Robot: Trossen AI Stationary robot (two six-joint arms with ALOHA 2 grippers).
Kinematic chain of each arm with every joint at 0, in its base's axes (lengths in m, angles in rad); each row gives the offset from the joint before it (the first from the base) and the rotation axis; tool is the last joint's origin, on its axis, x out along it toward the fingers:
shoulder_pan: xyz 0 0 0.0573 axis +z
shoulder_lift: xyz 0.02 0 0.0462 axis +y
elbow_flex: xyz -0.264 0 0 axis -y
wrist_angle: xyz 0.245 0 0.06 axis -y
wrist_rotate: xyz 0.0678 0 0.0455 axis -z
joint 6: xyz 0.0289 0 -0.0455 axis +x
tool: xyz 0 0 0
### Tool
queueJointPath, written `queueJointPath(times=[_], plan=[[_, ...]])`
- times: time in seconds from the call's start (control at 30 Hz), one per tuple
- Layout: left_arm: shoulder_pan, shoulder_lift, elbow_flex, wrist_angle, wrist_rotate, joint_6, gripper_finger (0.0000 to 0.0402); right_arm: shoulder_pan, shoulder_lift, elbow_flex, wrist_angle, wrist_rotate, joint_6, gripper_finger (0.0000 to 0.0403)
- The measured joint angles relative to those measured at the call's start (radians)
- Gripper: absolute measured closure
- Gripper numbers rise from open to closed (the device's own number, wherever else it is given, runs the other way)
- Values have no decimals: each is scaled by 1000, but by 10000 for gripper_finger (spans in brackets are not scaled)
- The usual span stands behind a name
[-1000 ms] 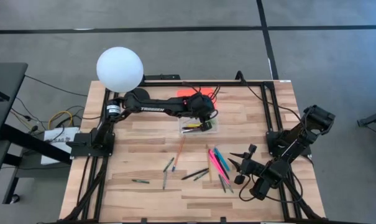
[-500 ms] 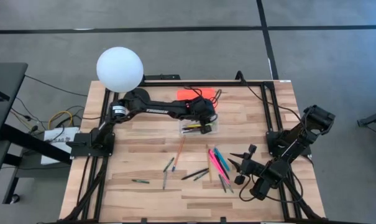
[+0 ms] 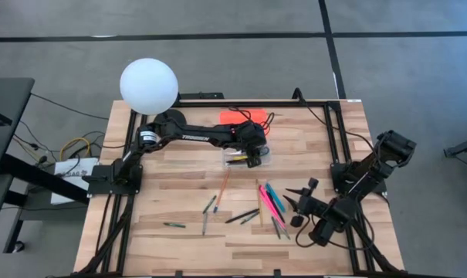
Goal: Pick & place school supplies into a supply box
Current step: Put the blue pen into the orange supply box
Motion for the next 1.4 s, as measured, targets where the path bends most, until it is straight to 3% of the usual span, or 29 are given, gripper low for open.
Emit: queueJointPath(times=[0.27,0.47,0.6,0.73,1.0,1.13,1.4], plan=[[-28,-4,94,-104,13,45,201,-15,0,0,24,-32,2,292],[-131,-32,219,-433,49,81,200,-15,0,0,24,-72,26,292],[-231,-79,201,-619,2,64,201,-20,0,0,41,-97,26,292],[-329,-144,136,-680,-69,35,201,-46,0,0,77,-126,-16,292],[-489,-342,-125,-656,-234,-126,201,-116,0,0,156,-264,-111,292],[-558,-477,-336,-537,-355,-258,201,-143,0,0,156,-293,-115,292],[-704,-713,-743,-211,-541,-494,201,-254,0,5,200,-459,-242,292]])
